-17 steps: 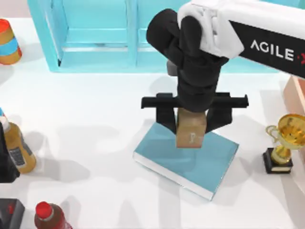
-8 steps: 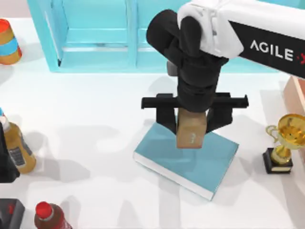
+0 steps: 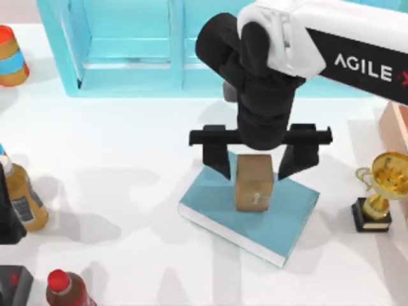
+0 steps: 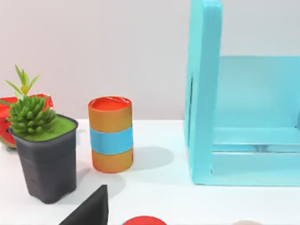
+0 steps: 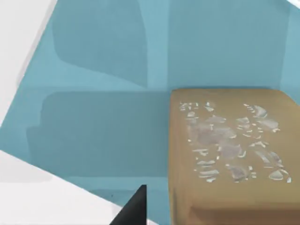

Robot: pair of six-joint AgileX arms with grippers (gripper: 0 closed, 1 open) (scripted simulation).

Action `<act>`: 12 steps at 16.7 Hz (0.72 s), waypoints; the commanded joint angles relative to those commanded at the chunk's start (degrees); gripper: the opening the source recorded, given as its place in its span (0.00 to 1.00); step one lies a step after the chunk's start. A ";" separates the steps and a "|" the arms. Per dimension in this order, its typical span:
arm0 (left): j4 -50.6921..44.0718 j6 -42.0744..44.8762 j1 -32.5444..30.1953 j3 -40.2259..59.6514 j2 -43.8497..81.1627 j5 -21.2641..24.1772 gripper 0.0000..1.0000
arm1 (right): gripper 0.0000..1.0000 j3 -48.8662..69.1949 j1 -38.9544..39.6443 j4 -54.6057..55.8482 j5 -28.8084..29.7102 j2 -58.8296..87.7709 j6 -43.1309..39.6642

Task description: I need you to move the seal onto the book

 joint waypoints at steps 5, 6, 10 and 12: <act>0.00 0.00 0.00 0.00 0.00 0.00 1.00 | 1.00 0.00 0.00 0.00 0.00 0.00 0.00; 0.00 0.00 0.00 0.00 0.00 0.00 1.00 | 1.00 0.00 0.00 0.00 0.00 0.00 0.00; 0.00 0.00 0.00 0.00 0.00 0.00 1.00 | 1.00 0.21 -0.11 -0.20 -0.05 0.05 0.11; 0.00 0.00 0.00 0.00 0.00 0.00 1.00 | 1.00 1.83 -0.12 -1.89 -0.03 0.06 0.14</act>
